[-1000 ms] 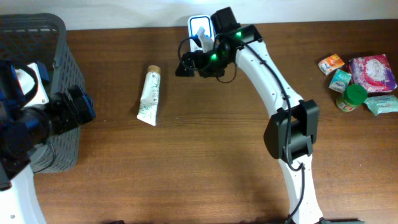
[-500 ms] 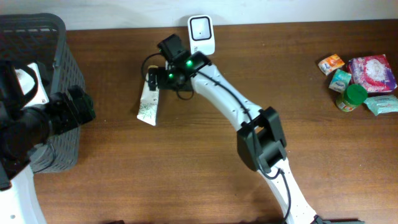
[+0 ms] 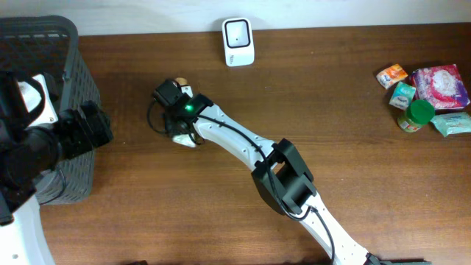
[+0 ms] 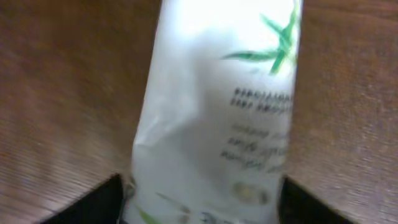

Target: Scan the item barcode

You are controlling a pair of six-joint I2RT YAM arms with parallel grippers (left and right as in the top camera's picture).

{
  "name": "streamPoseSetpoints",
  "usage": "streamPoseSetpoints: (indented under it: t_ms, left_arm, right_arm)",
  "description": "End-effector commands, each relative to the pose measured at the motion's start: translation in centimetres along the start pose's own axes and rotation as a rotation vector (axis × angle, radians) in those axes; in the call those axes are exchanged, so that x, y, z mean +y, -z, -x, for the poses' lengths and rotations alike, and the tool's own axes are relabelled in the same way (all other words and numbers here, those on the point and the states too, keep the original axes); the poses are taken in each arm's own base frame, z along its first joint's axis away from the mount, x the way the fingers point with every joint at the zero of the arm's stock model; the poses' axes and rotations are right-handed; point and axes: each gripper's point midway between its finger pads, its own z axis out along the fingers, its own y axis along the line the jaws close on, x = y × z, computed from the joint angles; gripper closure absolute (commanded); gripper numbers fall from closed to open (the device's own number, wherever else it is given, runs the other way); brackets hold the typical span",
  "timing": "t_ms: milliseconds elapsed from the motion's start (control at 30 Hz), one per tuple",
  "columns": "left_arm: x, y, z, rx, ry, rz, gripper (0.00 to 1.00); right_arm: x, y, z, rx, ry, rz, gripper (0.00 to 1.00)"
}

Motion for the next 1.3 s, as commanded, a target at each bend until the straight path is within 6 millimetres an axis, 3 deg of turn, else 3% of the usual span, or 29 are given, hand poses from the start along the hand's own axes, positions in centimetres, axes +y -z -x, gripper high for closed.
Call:
streamPoseSetpoints:
  t_ms: [0,67,167,233,300,367,433,533,633,733,967,1167,1267]
  left_arm:
    - [0.1,0.1,0.0,-0.004,0.013,0.002,0.01]
    - [0.1,0.1,0.0,-0.004,0.013,0.002,0.01]
    - [0.1,0.1,0.0,-0.004,0.013,0.002,0.01]
    - [0.1,0.1,0.0,-0.004,0.013,0.002,0.01]
    - [0.1,0.1,0.0,-0.004,0.013,0.002,0.01]
    - [0.1,0.1,0.0,-0.004,0.013,0.002,0.01]
    - [0.1,0.1,0.0,-0.004,0.013,0.002,0.01]
    - [0.1,0.1,0.0,-0.004,0.013,0.002,0.01]
    - [0.1,0.1,0.0,-0.004,0.013,0.002,0.01]
    - [0.1,0.1,0.0,-0.004,0.013,0.002,0.01]
    - [0.1,0.1,0.0,-0.004,0.013,0.002,0.01]
    - [0.1,0.1,0.0,-0.004,0.013,0.002,0.01]
    - [0.1,0.1,0.0,-0.004,0.013,0.002,0.01]
  right_arm:
    - [-2.3,-0.4,-0.7,0.041,-0.014,-0.065,0.46]
    - [-5.0,0.1,-1.8,0.119,-0.034,-0.127,0.56]
    - [-9.3,1.7,-3.0,0.225,-0.052,-0.22,0.59]
    - [-12.3,3.8,-3.3,0.268,-0.053,-0.312,0.59]
    - [-12.8,5.3,-3.4,0.296,0.029,-0.314,0.5]
    - [-12.8,7.2,-3.4,0.313,0.116,-0.307,0.28]
    - [-12.5,8.4,-2.7,0.291,0.137,-0.297,0.16]
    - [-12.0,8.1,-1.4,0.232,0.132,-0.277,0.01]
    - [-12.3,7.7,0.6,0.141,0.135,-0.319,0.0]
    - [-12.9,7.3,0.7,0.127,0.148,-0.367,0.0]
    - [-12.3,4.6,-0.8,0.108,0.251,-0.515,0.14]
    - [-13.4,2.0,-2.4,0.161,0.27,-0.552,0.14]
    - [-13.7,1.3,-2.9,0.178,0.277,-0.565,0.32]
